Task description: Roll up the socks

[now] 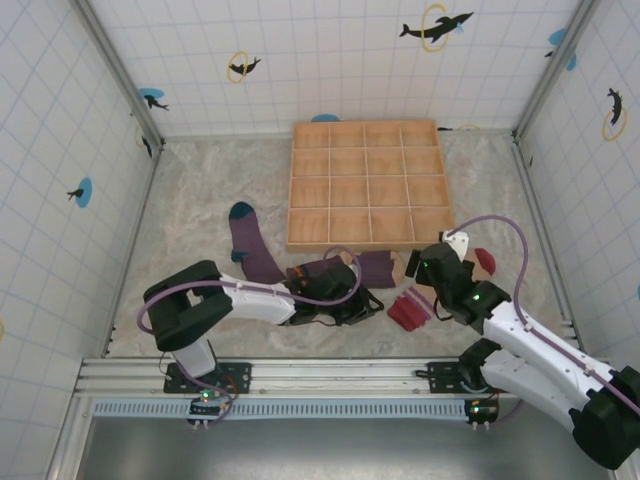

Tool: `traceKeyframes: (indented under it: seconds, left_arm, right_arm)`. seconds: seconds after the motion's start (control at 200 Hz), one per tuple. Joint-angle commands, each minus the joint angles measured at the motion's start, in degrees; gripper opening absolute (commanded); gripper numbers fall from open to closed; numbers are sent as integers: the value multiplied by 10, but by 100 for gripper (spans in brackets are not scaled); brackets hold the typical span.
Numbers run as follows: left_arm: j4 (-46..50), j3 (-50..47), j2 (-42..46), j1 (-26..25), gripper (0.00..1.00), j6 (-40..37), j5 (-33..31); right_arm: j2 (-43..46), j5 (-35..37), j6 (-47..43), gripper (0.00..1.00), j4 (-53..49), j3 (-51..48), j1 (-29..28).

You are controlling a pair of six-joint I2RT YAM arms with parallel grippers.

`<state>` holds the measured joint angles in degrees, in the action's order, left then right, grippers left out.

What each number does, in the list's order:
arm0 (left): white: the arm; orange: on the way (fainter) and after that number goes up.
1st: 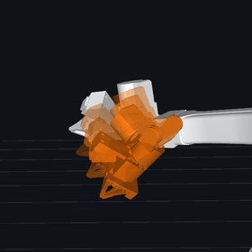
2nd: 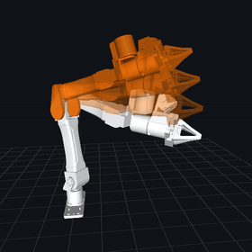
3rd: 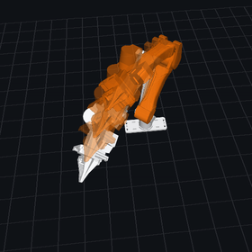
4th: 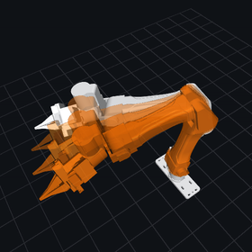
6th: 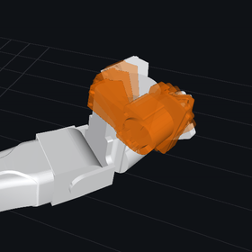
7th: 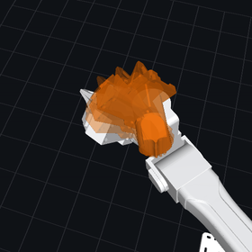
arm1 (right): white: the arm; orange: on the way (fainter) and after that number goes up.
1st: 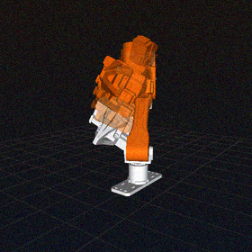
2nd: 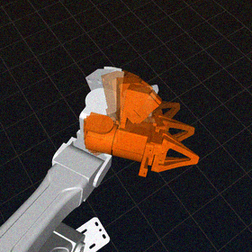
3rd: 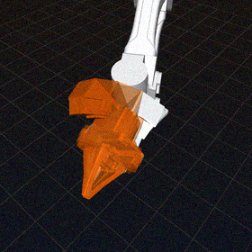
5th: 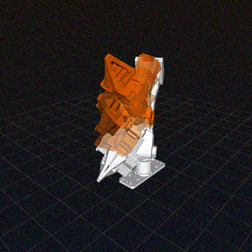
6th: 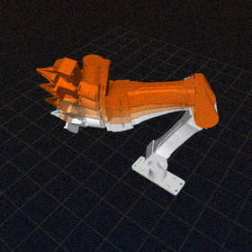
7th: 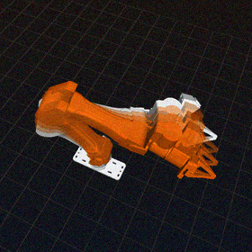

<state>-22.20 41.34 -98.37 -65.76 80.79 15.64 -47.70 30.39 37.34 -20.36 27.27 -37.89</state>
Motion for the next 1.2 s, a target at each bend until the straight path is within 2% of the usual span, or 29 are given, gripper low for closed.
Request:
traceKeyframes:
  seconds: [0.0,0.46,0.596,0.716,0.786,0.861,0.991,1.196]
  left_arm:
    - [-13,19,-23,-6,34,16,8]
    - [-36,71,-122,-15,29,35,35]
    - [-33,74,-131,-16,16,36,36]
    - [-12,71,-125,-15,0,29,28]
    - [11,70,-113,-14,0,15,22]
    - [43,64,-92,-12,0,-2,11]
    - [70,30,-47,0,0,-18,10]
    - [94,-38,33,7,0,-22,4]
  right_arm:
    - [11,17,11,100,-17,-13,-3]
    - [31,30,3,100,-45,-15,-2]
    - [41,30,-2,100,-57,-12,-2]
    - [50,10,-17,100,-64,-9,-2]
    - [44,1,-21,100,-73,-3,-7]
    - [36,7,-17,100,-83,1,-32]
    - [25,49,-2,100,-99,8,-119]
    - [50,57,11,88,-64,-28,-239]
